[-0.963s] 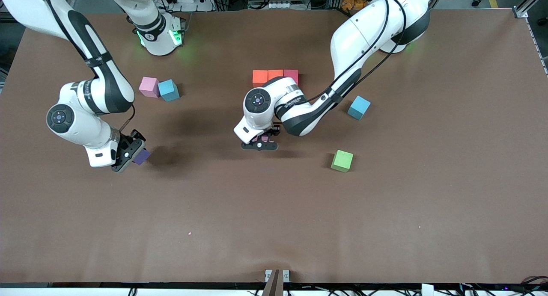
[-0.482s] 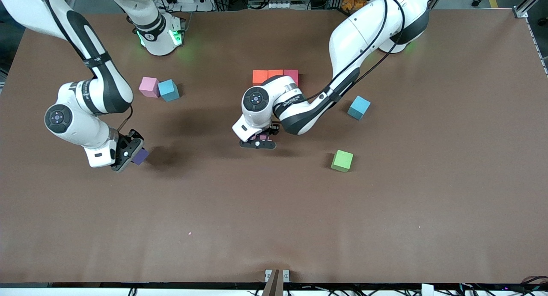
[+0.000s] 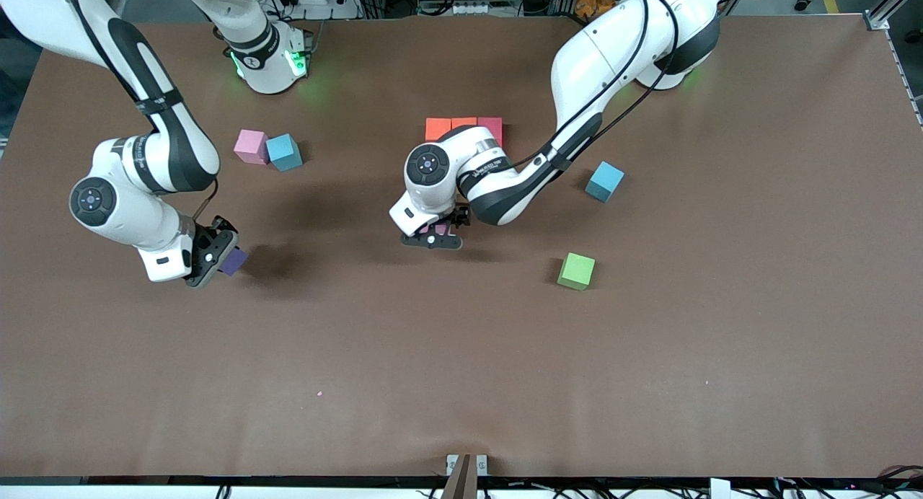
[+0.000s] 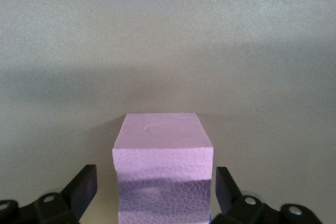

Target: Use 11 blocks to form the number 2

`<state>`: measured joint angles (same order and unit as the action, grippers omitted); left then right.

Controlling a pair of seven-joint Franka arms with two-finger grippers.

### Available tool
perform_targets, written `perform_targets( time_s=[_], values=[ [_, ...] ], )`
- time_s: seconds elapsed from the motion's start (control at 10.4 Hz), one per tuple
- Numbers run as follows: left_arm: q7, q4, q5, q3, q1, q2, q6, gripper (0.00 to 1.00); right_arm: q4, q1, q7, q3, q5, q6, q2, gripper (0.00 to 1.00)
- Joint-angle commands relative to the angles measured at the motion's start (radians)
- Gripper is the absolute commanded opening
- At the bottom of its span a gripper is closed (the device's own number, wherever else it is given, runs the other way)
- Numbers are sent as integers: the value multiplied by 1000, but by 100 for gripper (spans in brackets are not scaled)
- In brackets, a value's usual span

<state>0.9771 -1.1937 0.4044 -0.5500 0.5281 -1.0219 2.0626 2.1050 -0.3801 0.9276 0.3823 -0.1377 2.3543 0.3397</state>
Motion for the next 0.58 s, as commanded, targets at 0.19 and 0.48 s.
perform_targets(
  time_s=[0.19, 0.48],
  values=[
    [23, 9, -30, 12, 7, 57, -22, 100, -9, -3, 16, 13, 1, -16, -21, 51],
    [101, 6, -29, 10, -40, 158, -102, 100, -45, 36, -4, 29, 1, -39, -22, 50]
  ],
)
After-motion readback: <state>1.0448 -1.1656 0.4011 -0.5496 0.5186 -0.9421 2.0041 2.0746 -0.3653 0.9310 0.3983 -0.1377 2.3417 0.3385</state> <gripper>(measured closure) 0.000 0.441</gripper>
